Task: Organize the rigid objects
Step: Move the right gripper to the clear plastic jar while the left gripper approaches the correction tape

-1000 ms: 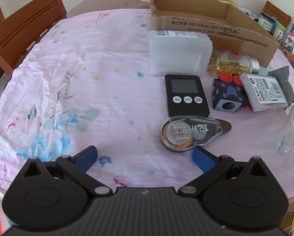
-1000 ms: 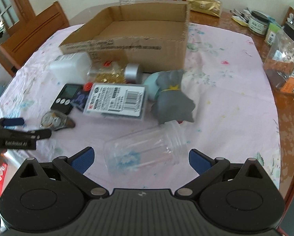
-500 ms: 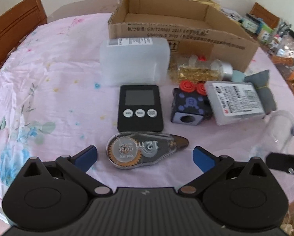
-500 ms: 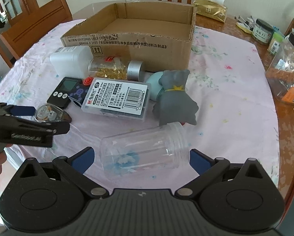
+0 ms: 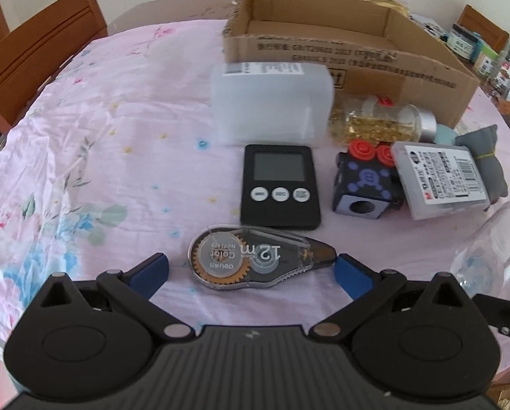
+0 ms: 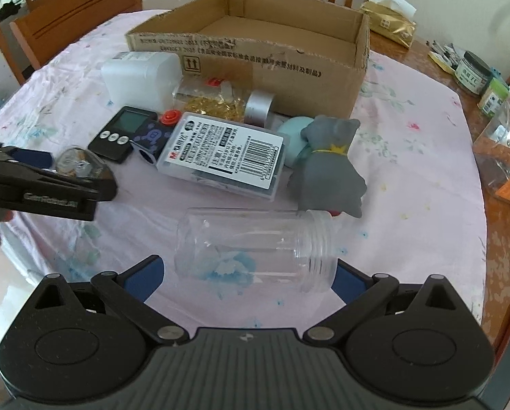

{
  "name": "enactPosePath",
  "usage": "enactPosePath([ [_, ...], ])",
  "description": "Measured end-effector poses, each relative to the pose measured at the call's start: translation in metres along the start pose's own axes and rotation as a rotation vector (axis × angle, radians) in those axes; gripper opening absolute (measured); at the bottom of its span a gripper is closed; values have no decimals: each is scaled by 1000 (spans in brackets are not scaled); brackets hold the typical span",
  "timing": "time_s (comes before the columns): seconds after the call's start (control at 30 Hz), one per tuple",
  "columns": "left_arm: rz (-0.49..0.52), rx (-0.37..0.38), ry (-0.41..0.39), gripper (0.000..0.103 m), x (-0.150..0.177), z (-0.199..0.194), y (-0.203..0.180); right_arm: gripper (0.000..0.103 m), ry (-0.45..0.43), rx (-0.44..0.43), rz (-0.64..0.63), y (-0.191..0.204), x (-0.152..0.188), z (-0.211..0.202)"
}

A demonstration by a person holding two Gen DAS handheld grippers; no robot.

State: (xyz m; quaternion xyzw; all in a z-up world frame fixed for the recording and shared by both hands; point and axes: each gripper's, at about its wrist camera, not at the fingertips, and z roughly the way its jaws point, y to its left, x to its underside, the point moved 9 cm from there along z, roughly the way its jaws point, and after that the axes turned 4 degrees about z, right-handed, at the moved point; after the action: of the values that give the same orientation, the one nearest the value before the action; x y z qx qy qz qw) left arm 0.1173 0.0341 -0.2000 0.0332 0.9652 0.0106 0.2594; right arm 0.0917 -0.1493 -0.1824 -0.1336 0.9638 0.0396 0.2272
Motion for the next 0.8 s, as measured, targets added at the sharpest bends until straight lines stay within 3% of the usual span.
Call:
enactPosePath([
  [0.17,-31,-20,6,103,1,-1,-1,103,36,37,-24,1,5,19],
  [0.37,-49,-36,-38,103,5,-4,-4,103,31,0,-4,-1,5,21],
  [0.8,47,22,-94,103,1,-1,-6,103,10,-2,-5,-1,7,21],
])
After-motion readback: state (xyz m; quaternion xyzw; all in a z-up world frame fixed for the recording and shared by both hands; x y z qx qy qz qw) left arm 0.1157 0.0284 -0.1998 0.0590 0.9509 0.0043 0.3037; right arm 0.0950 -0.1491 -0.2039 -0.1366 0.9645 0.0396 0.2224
